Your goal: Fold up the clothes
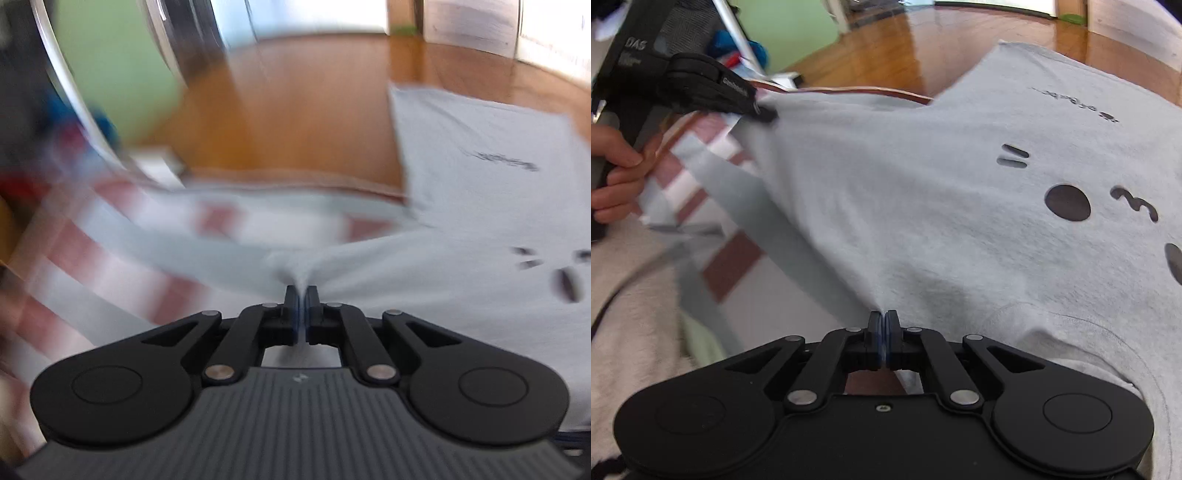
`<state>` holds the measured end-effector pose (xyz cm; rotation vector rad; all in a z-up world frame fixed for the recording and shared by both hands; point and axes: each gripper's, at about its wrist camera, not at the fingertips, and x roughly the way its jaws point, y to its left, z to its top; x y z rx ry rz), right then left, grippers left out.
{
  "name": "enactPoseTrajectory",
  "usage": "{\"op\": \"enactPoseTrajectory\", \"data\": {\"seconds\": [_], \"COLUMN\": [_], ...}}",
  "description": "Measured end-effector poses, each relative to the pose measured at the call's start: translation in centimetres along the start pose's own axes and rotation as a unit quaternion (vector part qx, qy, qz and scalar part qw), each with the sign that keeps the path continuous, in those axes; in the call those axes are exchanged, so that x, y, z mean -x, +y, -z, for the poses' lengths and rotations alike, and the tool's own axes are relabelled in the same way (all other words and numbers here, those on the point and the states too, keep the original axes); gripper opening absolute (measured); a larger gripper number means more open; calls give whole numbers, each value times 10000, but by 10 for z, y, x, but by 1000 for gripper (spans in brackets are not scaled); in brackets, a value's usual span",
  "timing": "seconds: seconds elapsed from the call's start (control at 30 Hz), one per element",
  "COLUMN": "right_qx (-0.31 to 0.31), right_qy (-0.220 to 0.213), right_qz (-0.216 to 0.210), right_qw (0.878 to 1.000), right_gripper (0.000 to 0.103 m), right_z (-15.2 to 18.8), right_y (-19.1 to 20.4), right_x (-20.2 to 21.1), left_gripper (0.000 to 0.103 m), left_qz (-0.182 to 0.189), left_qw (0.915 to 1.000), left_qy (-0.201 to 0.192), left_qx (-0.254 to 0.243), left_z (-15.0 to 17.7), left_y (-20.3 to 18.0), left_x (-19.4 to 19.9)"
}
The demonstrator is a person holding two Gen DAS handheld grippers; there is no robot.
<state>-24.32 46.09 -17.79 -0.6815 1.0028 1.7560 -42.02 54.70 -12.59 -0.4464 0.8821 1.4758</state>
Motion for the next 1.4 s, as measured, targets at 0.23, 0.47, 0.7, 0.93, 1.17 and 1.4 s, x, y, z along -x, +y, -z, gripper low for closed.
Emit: {"op": "enactPoseTrajectory", "data": {"seconds": [0.23, 0.47, 0.7, 0.93, 1.17, 1.4], "right_qx": [-307, -1787, -3486, -4268, -4011, -3691], "right_qy": [355, -653, -1363, -1348, -1371, -686], "right_qz": [-580, -840, 28, 451, 303, 795], "right_qw": [9972, 9781, 9273, 8931, 9052, 9235], "right_gripper": [11, 53, 53, 54, 59, 7], "right_z": [13, 39, 117, 170, 153, 137], "right_y": [-7, -79, -168, -171, -160, -155], "right_x": [3, 86, 176, 167, 144, 174], "left_gripper": [6, 49, 49, 49, 49, 49], "left_qz": [-460, 1796, 3203, 3598, 3416, 2910], "left_qw": [9967, 9821, 9340, 9129, 9145, 9179], "left_qy": [583, 501, 1069, 1272, 1427, 1571], "left_qx": [-325, -279, -1166, -1448, -1635, -2193], "left_z": [5, -5, -16, 25, 36, 55], "left_y": [-8, -55, -171, -210, -213, -209], "left_x": [-30, 5, 20, 14, 4, 5]}}
